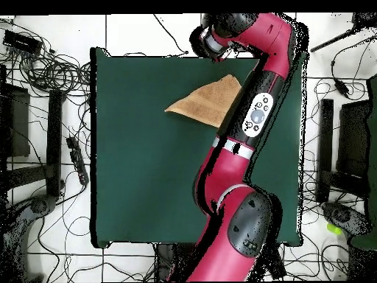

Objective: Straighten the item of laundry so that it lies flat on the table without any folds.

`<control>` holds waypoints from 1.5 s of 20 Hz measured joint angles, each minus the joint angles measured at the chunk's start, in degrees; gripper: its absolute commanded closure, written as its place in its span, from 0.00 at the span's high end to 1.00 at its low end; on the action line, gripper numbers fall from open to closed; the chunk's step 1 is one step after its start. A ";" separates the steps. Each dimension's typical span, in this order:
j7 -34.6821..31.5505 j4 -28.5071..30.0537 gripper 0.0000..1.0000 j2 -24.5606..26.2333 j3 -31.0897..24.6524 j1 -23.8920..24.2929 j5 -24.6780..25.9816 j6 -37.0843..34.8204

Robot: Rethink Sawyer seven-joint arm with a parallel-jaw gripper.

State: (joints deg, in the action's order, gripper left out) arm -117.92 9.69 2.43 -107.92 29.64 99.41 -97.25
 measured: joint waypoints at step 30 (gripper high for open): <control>0.00 20.70 1.00 -2.72 35.88 9.25 -33.28 -14.54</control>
State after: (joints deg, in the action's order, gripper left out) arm -117.92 30.39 -0.29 -72.04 38.89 66.13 -111.80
